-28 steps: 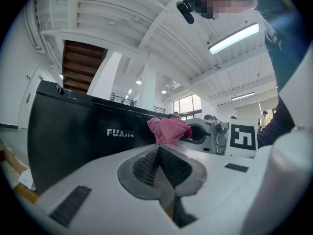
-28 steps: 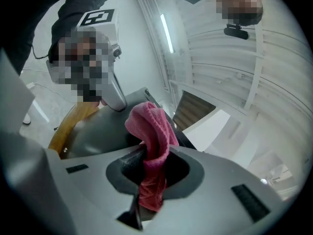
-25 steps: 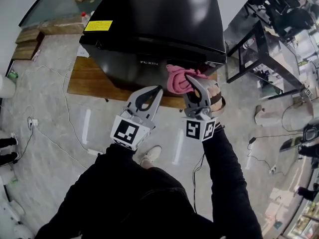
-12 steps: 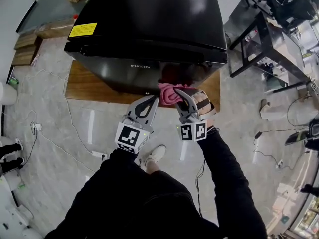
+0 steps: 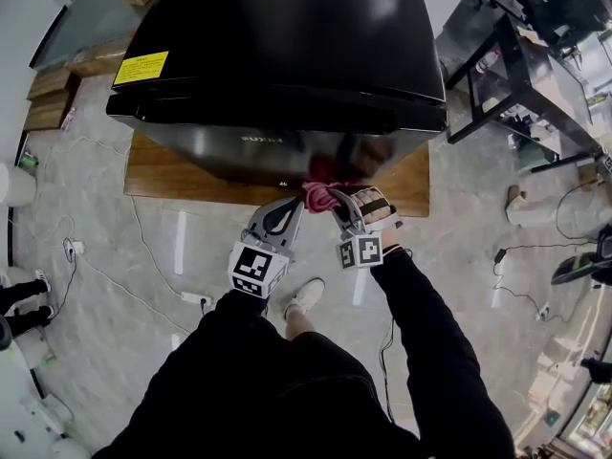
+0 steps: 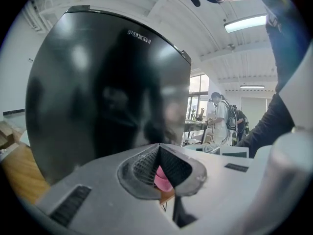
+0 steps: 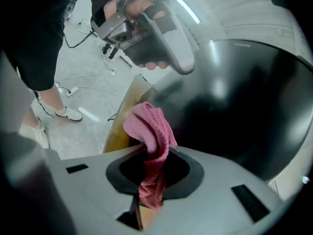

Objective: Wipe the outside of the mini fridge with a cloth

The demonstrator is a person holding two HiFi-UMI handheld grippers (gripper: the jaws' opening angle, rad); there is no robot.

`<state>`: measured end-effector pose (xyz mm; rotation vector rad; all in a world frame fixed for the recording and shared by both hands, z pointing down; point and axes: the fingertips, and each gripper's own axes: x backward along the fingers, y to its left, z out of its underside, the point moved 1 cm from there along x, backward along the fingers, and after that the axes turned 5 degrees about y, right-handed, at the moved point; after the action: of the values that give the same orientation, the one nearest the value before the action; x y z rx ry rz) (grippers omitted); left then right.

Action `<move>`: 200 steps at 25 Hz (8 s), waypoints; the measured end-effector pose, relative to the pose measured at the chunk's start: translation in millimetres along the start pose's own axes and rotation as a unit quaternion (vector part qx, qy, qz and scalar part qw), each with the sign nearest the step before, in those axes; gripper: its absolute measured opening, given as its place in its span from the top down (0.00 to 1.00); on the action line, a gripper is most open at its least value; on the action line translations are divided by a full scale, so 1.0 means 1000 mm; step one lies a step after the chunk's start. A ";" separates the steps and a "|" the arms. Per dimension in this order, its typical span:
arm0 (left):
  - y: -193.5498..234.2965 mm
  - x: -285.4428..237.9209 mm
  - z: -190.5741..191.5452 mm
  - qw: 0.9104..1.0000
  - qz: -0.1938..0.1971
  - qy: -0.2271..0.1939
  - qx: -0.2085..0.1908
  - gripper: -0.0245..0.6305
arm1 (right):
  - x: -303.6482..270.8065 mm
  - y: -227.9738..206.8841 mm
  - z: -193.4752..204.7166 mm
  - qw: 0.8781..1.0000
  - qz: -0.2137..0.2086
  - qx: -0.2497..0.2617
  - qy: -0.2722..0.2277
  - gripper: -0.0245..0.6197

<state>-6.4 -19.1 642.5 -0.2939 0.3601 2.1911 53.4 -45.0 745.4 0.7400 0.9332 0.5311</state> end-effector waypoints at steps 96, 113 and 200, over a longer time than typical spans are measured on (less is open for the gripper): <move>-0.184 -0.224 -0.276 0.990 -0.083 -0.110 0.001 0.95 | -0.006 -0.458 0.150 0.818 0.000 -0.467 -0.337 0.86; -0.171 -0.225 -0.293 0.982 -0.122 -0.140 -0.032 0.95 | 0.029 -0.505 0.187 0.856 0.031 -0.384 -0.345 0.86; -0.155 -0.243 -0.196 0.994 -0.061 -0.072 0.052 0.95 | 0.047 -0.340 0.233 0.867 -0.024 -0.446 -0.221 0.86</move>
<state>278.1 -177.3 517.7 -0.0978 0.3659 2.0524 309.3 -307.2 551.9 -0.0229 0.2008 0.6371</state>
